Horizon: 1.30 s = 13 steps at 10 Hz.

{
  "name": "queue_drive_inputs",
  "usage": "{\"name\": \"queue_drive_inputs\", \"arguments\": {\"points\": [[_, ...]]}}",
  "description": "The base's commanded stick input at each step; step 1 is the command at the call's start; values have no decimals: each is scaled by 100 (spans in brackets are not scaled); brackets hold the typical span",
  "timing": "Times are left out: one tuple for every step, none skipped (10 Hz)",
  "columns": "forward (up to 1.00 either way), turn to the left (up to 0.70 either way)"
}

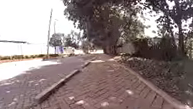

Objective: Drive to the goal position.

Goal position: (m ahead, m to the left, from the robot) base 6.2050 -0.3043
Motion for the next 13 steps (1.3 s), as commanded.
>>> {"name": "queue_drive_inputs", "arguments": {"points": [[50,-50],[50,-50],[50,-50],[50,-50],[50,0],[50,0],[50,0],[50,0],[50,0],[50,0],[50,0],[50,0],[50,0]]}}
